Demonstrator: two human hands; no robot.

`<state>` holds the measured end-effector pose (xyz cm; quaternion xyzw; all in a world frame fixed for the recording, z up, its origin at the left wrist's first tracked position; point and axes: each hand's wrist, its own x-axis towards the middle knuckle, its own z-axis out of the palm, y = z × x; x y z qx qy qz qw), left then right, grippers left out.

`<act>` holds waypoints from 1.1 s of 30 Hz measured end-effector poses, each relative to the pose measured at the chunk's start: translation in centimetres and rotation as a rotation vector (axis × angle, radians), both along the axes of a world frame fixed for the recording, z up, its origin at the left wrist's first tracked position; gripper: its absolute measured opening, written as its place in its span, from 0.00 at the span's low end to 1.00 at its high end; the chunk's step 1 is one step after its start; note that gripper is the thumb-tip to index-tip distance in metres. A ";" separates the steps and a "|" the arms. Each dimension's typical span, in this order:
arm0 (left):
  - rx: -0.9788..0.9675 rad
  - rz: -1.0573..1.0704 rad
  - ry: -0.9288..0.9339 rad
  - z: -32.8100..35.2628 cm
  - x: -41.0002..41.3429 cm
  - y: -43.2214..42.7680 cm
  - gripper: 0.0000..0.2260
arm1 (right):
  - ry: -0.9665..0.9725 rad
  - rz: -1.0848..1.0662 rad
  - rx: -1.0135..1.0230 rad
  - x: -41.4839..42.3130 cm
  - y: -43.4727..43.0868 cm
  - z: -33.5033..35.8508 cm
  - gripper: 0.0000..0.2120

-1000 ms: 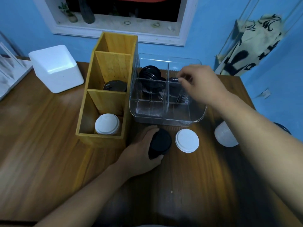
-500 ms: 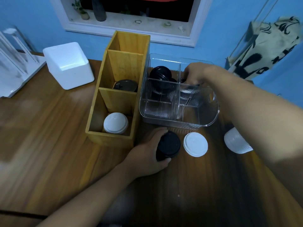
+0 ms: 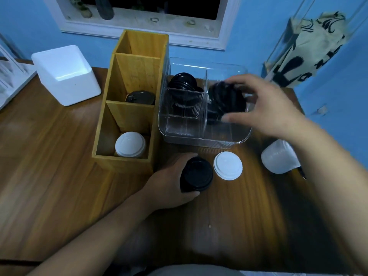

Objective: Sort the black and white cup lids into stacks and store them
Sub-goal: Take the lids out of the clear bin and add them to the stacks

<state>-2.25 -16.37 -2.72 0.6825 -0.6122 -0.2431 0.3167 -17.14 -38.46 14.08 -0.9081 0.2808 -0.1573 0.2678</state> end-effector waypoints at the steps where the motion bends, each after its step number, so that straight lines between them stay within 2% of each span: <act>1: -0.001 -0.006 -0.007 0.1 0.0 0.0 0.43 | -0.035 0.033 0.039 -1.4 2.1 -1.2 0.36; 4: 0.009 -0.017 0.008 0.4 0.0 0.1 0.44 | -0.040 0.146 0.088 -4.0 6.5 -6.0 0.37; 7: 0.071 -0.017 0.025 0.4 0.2 0.0 0.52 | 0.076 0.194 0.086 -5.0 8.1 -10.0 0.39; 10: 0.117 -0.023 0.000 0.4 0.2 0.3 0.54 | 0.133 0.217 0.069 -5.1 8.5 -11.8 0.40; 16: 0.093 -0.007 -0.033 0.2 0.1 1.2 0.53 | 0.134 0.222 0.116 -4.6 8.5 -11.6 0.43; 23: 0.100 0.046 -0.009 0.3 -0.2 1.0 0.53 | 0.094 0.241 0.039 -4.4 7.3 -10.7 0.41; 33: 0.119 0.076 -0.004 0.4 -0.3 0.8 0.54 | 0.242 0.403 0.093 -2.9 8.0 -11.5 0.44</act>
